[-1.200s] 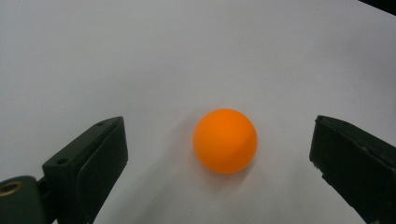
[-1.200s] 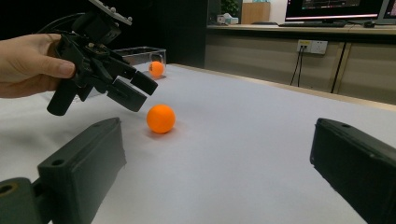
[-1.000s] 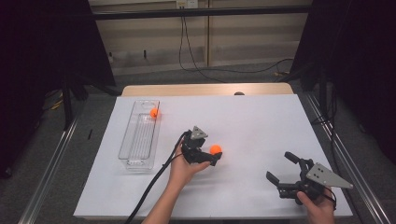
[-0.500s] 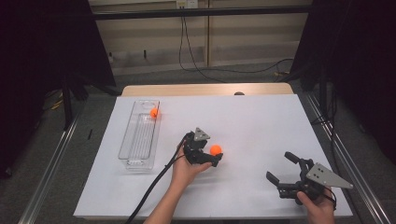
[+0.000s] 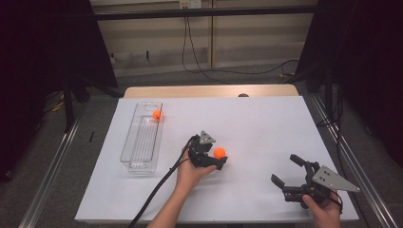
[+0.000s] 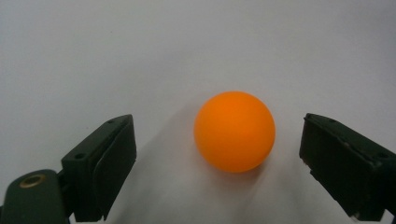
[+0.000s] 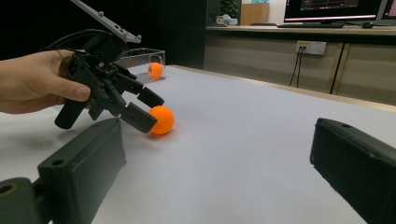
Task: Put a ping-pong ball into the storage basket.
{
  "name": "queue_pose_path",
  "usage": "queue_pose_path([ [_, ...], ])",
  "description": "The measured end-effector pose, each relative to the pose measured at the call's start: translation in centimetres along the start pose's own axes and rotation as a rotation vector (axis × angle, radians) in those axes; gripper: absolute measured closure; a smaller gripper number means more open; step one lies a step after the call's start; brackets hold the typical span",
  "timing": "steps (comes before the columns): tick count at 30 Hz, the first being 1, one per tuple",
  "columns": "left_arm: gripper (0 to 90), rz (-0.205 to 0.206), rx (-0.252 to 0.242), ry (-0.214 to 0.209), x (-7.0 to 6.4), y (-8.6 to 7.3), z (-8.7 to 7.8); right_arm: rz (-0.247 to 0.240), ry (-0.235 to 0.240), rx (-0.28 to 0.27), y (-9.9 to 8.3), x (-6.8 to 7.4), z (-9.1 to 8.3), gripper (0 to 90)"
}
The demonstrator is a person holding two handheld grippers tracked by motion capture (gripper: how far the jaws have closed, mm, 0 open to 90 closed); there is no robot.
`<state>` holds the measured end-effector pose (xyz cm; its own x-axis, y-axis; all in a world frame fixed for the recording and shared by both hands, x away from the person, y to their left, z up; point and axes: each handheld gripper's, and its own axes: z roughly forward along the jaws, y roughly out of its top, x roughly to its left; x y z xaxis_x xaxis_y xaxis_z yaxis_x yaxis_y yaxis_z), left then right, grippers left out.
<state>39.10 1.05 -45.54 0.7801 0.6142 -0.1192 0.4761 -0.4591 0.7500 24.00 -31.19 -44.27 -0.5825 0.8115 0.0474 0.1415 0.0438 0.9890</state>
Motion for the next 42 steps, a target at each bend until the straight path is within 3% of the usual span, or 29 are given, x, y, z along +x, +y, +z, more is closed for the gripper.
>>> queue_pose_path([
  [22,33.0,0.013,0.006,-0.027,0.29,0.15,0.22,0.0,-0.002,0.002,-0.08,-0.2,0.06,2.7],
  [42,44.8,0.019,0.024,-0.052,0.27,0.24,0.94,0.0,-0.005,0.005,-0.18,-0.3,-0.02,2.7],
])
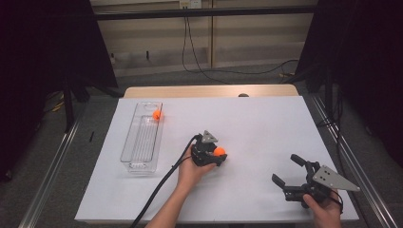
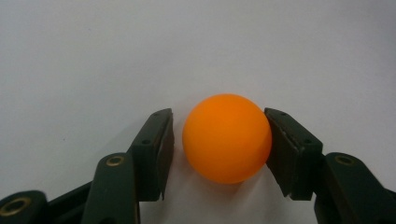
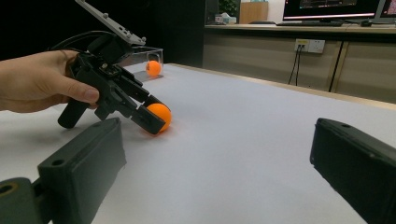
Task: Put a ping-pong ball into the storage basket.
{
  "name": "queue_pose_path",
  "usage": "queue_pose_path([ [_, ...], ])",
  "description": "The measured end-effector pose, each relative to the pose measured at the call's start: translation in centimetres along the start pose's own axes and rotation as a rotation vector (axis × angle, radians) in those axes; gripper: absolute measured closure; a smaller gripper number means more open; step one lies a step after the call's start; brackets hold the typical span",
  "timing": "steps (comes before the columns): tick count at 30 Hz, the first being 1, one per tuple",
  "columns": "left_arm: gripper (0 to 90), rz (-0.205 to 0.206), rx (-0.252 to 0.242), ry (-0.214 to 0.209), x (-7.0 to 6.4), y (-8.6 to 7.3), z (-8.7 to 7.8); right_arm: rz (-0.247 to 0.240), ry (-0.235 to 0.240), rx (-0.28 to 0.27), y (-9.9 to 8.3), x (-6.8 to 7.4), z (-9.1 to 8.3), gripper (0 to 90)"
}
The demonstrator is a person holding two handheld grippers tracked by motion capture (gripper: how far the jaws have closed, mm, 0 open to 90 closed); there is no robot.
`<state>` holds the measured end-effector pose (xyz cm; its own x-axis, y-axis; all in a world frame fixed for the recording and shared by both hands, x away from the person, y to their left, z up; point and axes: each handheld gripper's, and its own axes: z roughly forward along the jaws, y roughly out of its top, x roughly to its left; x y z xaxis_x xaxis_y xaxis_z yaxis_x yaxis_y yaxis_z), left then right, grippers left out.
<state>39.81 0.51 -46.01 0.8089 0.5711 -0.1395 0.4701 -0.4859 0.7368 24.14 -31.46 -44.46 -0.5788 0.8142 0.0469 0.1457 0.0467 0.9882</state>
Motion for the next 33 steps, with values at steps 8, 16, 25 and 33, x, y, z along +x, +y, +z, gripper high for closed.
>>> queue_pose_path([
  [8,48.6,-0.001,-0.003,-0.001,0.1,0.0,0.0,0.0,-0.001,-0.001,0.0,0.0,0.0,2.7],
  [16,50.5,-0.001,-0.001,0.0,0.1,0.0,-0.1,-0.001,-0.002,-0.001,0.0,0.0,-0.1,2.7],
  [25,50.7,-0.013,0.005,-0.007,0.1,0.0,-0.4,-0.001,-0.001,-0.001,0.0,0.0,-0.1,2.7],
  [33,50.7,-0.031,-0.01,-0.015,0.1,0.3,-1.1,-0.002,0.001,0.001,0.0,0.1,-0.1,2.7],
])
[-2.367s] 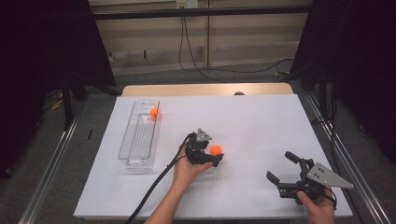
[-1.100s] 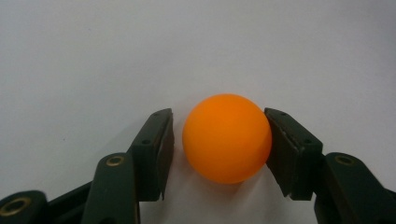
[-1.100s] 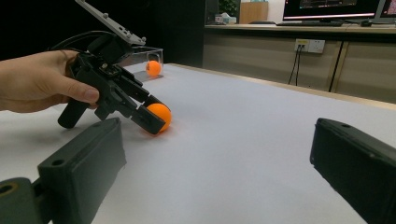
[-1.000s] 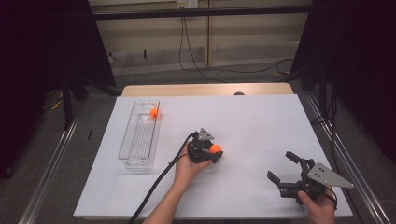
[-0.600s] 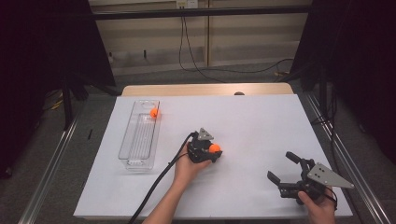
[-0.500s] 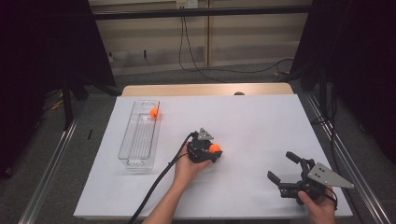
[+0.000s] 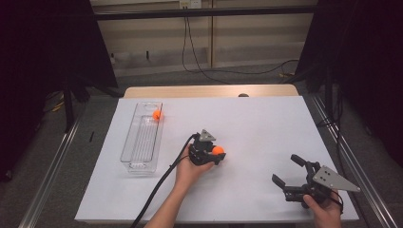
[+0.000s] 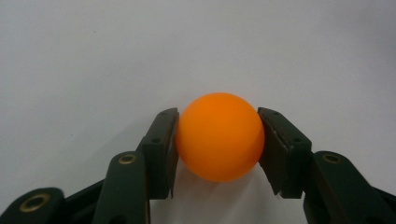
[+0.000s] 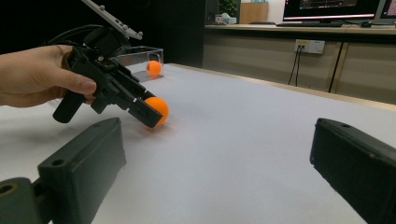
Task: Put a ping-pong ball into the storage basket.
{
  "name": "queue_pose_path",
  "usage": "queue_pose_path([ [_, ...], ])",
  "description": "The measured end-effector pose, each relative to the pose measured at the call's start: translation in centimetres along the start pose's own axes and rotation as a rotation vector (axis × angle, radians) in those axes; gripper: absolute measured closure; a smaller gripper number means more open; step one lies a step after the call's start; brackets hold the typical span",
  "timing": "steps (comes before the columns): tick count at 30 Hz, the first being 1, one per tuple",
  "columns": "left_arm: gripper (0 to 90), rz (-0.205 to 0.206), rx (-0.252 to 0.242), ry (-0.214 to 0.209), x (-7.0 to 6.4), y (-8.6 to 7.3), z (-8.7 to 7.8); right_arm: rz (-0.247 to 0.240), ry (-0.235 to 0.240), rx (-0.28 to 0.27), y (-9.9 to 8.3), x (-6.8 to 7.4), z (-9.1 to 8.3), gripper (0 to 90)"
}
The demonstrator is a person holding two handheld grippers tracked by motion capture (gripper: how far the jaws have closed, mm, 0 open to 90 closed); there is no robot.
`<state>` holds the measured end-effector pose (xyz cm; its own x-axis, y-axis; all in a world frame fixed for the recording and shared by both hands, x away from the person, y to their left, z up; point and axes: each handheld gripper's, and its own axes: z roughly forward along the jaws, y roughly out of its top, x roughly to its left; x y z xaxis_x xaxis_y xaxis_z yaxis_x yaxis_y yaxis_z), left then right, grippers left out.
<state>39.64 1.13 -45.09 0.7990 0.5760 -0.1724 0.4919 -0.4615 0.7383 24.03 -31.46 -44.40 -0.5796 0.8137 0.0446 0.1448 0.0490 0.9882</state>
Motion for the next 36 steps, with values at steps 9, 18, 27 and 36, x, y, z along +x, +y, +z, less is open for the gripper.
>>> queue_pose_path([
  [9,50.6,-0.021,-0.01,-0.004,0.1,0.3,-0.9,-0.001,0.0,-0.003,0.0,0.0,0.0,2.7],
  [18,50.5,-0.034,-0.033,-0.002,0.2,0.5,-1.9,-0.003,0.0,-0.002,0.1,0.0,0.0,2.7],
  [27,50.5,-0.042,-0.046,0.005,0.5,0.7,-2.8,-0.003,0.001,0.0,0.0,0.1,0.0,2.7],
  [36,50.5,-0.037,-0.035,0.015,0.6,0.7,-3.2,-0.005,-0.003,0.004,0.0,0.1,0.1,2.7],
])
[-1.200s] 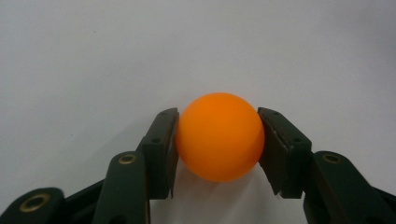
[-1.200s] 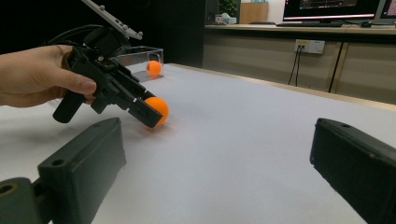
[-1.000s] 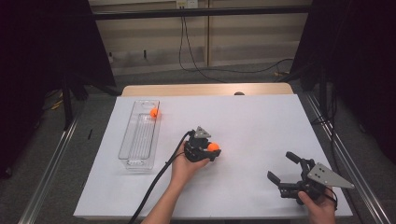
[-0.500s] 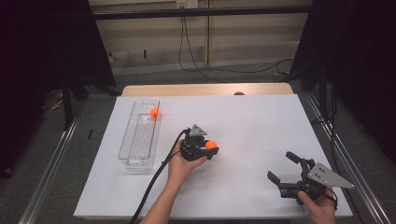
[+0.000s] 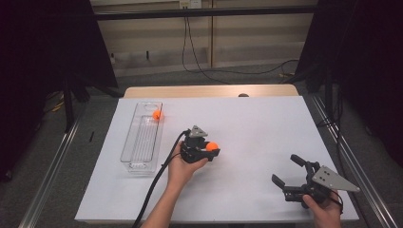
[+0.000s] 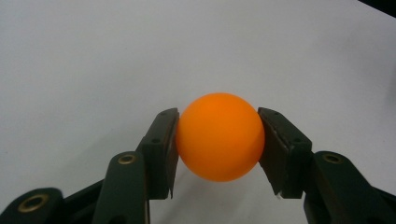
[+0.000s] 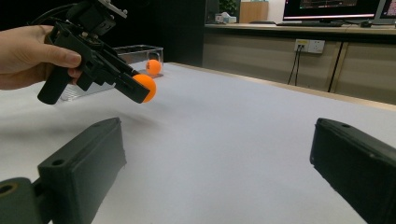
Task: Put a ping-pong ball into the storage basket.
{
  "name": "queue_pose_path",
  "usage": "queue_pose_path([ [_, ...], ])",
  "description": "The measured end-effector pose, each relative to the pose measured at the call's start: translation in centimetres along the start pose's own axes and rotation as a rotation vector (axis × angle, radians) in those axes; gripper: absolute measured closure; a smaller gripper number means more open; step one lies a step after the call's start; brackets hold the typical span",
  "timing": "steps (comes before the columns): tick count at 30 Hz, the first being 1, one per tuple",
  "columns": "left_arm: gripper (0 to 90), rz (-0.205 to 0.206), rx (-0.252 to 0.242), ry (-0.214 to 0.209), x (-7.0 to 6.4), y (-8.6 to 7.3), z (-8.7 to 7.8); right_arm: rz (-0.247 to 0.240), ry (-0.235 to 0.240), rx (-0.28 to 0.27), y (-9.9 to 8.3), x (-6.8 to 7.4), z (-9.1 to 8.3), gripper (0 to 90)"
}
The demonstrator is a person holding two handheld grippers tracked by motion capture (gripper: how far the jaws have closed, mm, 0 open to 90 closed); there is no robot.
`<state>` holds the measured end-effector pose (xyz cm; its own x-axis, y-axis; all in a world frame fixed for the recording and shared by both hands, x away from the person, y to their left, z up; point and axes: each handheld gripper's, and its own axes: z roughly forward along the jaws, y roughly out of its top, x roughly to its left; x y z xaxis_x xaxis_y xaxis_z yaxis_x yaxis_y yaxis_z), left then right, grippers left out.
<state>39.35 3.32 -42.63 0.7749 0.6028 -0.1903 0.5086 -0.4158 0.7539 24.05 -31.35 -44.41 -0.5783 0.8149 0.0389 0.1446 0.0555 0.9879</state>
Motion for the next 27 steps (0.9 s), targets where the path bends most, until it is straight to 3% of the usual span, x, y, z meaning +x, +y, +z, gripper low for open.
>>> queue_pose_path([
  [27,50.7,0.004,-0.02,0.026,0.6,0.2,-1.4,0.004,0.001,0.0,0.0,-0.1,0.0,2.8],
])
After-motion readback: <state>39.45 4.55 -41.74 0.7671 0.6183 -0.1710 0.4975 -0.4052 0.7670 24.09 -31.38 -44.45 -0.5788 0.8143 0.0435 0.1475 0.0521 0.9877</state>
